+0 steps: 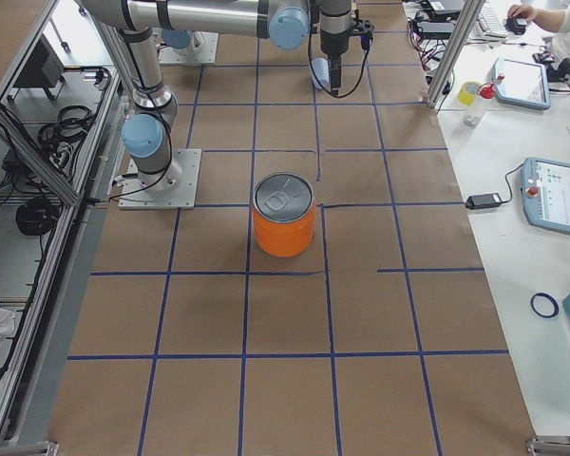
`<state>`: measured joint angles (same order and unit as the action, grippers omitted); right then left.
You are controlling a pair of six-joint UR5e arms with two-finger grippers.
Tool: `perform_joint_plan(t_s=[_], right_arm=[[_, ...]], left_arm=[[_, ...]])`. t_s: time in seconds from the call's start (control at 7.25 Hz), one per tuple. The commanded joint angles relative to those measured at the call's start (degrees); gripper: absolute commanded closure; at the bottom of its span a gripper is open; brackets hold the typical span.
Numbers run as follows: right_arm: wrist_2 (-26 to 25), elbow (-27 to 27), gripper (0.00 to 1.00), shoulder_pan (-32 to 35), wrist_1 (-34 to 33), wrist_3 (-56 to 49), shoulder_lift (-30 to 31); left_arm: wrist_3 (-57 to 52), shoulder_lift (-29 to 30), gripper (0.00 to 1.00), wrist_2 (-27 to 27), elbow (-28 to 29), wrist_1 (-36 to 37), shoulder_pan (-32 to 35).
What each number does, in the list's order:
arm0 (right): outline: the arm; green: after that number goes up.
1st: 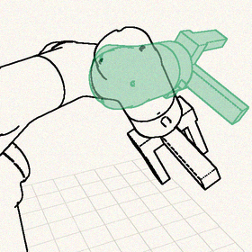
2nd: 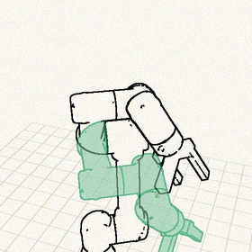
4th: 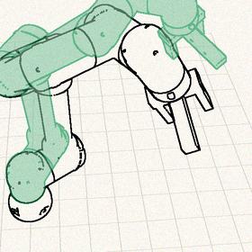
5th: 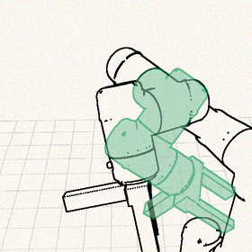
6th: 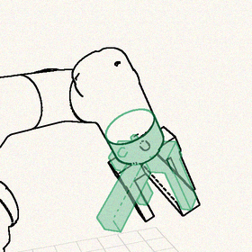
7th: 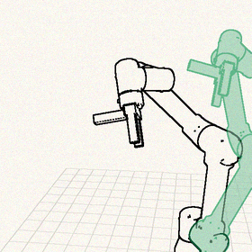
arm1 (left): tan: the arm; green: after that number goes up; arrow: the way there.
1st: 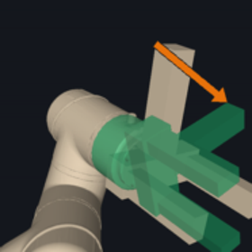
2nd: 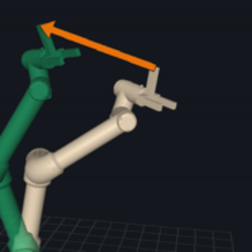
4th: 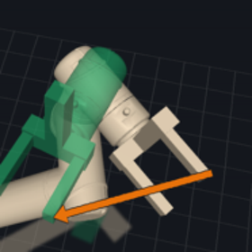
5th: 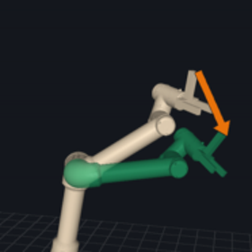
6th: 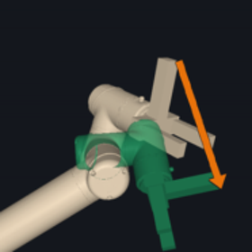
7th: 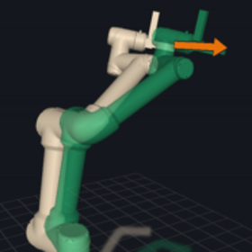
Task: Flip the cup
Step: 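Retract the right arm to rest while the left gripper reaches toward the cup, then close the left gripper on the closed end of the lying cup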
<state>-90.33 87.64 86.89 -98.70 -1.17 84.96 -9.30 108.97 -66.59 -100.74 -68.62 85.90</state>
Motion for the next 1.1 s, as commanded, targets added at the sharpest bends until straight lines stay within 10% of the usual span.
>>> perform_joint_plan(t_s=[0.0, 0.41, 0.69, 0.97], right_arm=[[0.07, 0.25, 0.00, 0.91, 0.43, -0.06, 1.51], [-0.02, 0.69, 0.00, 3.99, 0.35, -0.06, 1.79], [-0.20, 0.86, 0.00, 3.90, 0.44, -0.14, 1.61], [-0.20, 1.30, 0.00, 3.99, 0.44, -0.06, 1.61]], left_arm=[[-2.03, 5.10, 0.00, 3.13, 0.72, 1.55, -1.79], [-0.98, 7.66, 0.19, 14.00, 1.08, 1.04, -1.88], [0.41, 8.02, 1.00, 14.47, 1.25, 1.03, -1.97], [8.89, 7.23, 1.00, 16.65, 1.86, 1.82, -2.14]])
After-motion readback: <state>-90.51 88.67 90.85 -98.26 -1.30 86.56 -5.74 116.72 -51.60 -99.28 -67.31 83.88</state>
